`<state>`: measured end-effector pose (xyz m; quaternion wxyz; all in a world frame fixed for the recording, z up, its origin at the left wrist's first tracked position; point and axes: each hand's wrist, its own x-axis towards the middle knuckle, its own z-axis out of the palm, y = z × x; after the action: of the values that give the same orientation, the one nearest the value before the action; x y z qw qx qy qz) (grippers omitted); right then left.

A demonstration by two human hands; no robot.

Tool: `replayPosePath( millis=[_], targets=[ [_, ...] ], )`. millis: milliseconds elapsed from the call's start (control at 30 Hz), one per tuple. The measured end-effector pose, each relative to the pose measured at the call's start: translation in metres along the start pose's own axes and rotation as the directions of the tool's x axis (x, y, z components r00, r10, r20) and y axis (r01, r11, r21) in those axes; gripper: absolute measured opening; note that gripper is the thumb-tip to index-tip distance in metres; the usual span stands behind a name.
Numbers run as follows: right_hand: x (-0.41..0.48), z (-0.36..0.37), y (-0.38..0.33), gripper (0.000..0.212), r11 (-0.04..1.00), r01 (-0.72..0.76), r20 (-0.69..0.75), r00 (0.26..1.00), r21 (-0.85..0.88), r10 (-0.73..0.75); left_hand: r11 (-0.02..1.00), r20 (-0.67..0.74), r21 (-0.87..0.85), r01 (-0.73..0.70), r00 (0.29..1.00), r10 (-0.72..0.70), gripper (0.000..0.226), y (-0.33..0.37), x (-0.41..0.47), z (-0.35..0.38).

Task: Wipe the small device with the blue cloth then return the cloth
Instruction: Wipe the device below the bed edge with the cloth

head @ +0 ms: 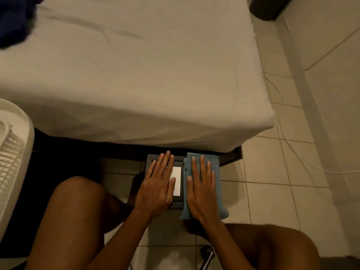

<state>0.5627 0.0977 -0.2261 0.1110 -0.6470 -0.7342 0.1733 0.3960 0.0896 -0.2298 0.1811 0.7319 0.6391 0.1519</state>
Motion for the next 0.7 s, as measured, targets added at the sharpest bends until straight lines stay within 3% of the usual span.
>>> replayPosePath(
  millis=[133, 300, 700],
  targets=[
    [0.024, -0.005, -0.003, 0.058, 0.998, -0.058, -0.01, 0.998, -0.033, 0.058, 1.0, -0.015, 0.006, 0.014, 1.0, -0.014, 0.062, 0.001, 0.002, 0.0],
    [-0.006, -0.005, -0.005, 0.058, 1.0, 0.015, 0.043, 0.999, -0.011, -0.015, 1.0, 0.001, 0.015, 0.01, 1.0, -0.01, 0.061, 0.0, 0.001, -0.001],
    [0.005, 0.001, -0.014, 0.057, 0.999, -0.031, 0.029, 0.999, 0.01, 0.03, 0.999, 0.009, -0.029, 0.025, 1.0, -0.024, 0.061, -0.003, 0.001, 0.001]
  ],
)
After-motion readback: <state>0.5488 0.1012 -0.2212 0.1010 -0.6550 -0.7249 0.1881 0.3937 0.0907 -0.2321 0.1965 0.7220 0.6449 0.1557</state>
